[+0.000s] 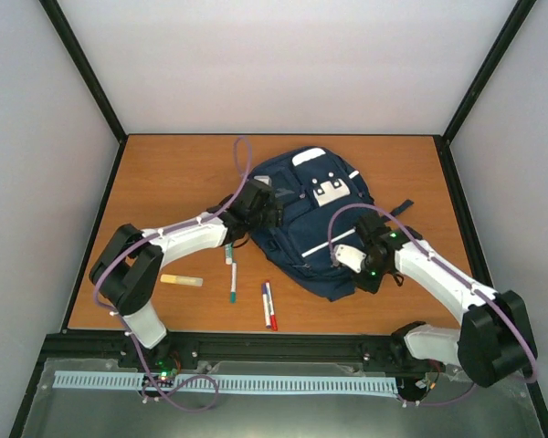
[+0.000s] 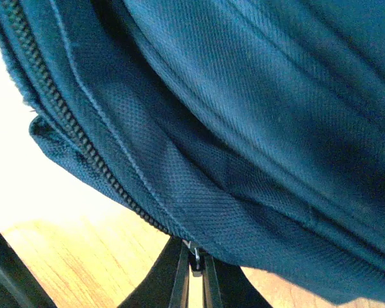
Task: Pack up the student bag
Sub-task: Zip the student bag at the center of the board.
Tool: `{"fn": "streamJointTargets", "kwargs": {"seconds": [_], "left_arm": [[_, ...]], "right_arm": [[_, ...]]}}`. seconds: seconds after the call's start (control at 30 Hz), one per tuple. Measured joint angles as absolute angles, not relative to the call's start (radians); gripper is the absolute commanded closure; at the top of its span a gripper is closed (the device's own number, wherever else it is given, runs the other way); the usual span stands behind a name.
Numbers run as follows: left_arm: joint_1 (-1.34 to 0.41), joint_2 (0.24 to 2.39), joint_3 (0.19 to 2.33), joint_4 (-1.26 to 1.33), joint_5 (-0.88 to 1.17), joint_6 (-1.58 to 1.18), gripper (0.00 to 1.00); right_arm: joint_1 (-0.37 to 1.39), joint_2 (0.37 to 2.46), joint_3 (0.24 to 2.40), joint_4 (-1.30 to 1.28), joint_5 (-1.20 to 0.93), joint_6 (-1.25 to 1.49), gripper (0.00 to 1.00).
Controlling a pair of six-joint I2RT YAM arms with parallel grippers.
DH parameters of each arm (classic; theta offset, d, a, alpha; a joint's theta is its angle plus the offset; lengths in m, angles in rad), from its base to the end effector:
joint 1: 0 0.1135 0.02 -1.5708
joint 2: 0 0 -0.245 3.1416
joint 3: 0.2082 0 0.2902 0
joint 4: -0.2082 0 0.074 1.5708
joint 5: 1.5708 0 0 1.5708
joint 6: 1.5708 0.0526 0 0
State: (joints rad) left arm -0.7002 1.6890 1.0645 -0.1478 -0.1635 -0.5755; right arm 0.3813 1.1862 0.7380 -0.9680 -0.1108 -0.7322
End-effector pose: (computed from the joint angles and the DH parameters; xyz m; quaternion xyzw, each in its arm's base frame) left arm 0.3148 -0.2541 0.1516 0.0255 0.9185 -0.1703 0.3561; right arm 0.2108 0.0908 0.1469 -0.5297 0.8429 0.0409 0.0856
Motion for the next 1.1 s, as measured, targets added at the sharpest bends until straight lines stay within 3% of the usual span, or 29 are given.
{"fn": "streamJointTargets", "kwargs": {"seconds": [0.27,0.43,0.6,0.73,1.1], "left_arm": [[-0.711,1.557,1.0,-0.113,-0.027,-0.438,0.28],[-0.854,1.433,0.962,-0.112,0.06,-0.32,0.36],[-0.935,1.347,0.789,-0.016,0.21,-0.237,0.38],[-0.935,1.356,0.692,0.056,0.279,-0.221,0.38],[-0.972,1.536,0.69,0.291,0.38,-0.141,0.39]], "right_arm": [[0.455,1.265,0.796,-0.981,-0.127,-0.67,0.97],[0.456,1.269,0.804,-0.987,-0.128,-0.668,0.97],[0.456,1.27,0.822,-1.003,-0.139,-0.664,0.97],[0.456,1.27,0.825,-1.008,-0.149,-0.661,0.97],[0.456,1.285,0.872,-1.058,-0.181,-0.642,0.97]]}}
